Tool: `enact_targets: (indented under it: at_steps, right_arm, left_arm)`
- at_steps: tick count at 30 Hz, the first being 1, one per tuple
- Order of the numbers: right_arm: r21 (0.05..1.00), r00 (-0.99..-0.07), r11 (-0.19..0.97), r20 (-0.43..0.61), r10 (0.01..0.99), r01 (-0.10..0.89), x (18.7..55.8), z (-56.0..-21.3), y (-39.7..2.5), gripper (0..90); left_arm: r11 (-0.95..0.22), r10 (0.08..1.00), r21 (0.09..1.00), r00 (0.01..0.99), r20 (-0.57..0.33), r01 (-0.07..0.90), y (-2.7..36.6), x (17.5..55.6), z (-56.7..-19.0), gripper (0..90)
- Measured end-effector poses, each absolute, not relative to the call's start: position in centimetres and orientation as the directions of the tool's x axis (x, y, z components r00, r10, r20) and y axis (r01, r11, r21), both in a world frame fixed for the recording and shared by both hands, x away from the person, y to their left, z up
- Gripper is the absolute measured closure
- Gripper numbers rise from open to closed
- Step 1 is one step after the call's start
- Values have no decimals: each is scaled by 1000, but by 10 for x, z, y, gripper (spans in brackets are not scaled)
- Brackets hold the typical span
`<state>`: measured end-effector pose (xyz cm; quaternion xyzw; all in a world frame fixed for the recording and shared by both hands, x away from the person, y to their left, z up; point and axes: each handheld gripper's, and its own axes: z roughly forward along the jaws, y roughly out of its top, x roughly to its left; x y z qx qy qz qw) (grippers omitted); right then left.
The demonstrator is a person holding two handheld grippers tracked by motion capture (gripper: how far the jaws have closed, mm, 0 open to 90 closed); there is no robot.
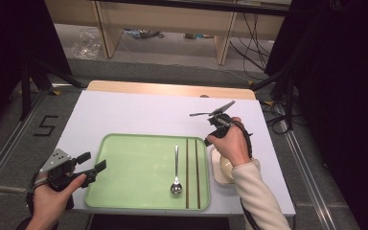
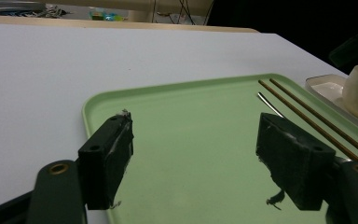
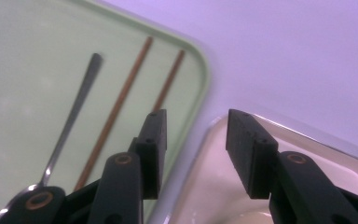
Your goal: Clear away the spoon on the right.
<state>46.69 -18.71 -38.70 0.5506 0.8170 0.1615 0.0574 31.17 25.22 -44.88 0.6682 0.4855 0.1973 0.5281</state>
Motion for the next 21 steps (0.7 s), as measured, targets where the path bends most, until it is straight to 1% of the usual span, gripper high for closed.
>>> enact_targets:
  at_steps: [1, 4, 5, 7, 8, 9, 10, 12, 15, 17, 19, 21]
  right_arm:
    - [323, -365, 320, 89, 927, 891, 466, -384, -191, 593]
    - [351, -377, 333, 63, 924, 875, 465, -381, -208, 593]
    - [343, -345, 307, 54, 937, 888, 463, -379, -212, 593]
    - [348, -325, 285, 61, 944, 893, 461, -376, -220, 591]
    - [353, -344, 306, 49, 938, 884, 461, -376, -227, 590]
    - [357, -337, 299, 46, 941, 885, 458, -376, -231, 589]
    - [355, -308, 270, 53, 950, 895, 457, -375, -235, 589]
    - [360, -313, 280, 36, 949, 890, 456, -375, -244, 585]
    - [332, -230, 198, 60, 971, 922, 451, -372, -253, 580]
    - [326, -206, 174, 68, 976, 929, 450, -371, -258, 579]
    - [333, -214, 182, 64, 975, 925, 450, -372, -264, 576]
    - [334, -204, 171, 66, 977, 927, 450, -372, -266, 575]
  left_arm:
    - [29, 857, 898, 451, -249, 440, 252, 312, -449, 269]
    - [29, 858, 897, 450, -249, 441, 252, 312, -449, 269]
    - [29, 858, 897, 449, -248, 440, 252, 312, -449, 269]
    - [29, 859, 898, 448, -247, 440, 251, 312, -449, 269]
    - [28, 860, 897, 447, -247, 440, 251, 312, -448, 269]
    - [28, 860, 897, 448, -247, 441, 251, 312, -448, 269]
    - [28, 860, 897, 447, -247, 441, 251, 312, -448, 269]
    - [26, 859, 896, 449, -247, 443, 251, 312, -448, 269]
    - [26, 859, 897, 448, -246, 442, 251, 312, -448, 269]
    - [26, 860, 896, 447, -246, 442, 251, 312, -449, 269]
    - [27, 860, 897, 447, -247, 442, 251, 312, -449, 269]
    - [28, 859, 897, 448, -247, 442, 251, 312, -449, 269]
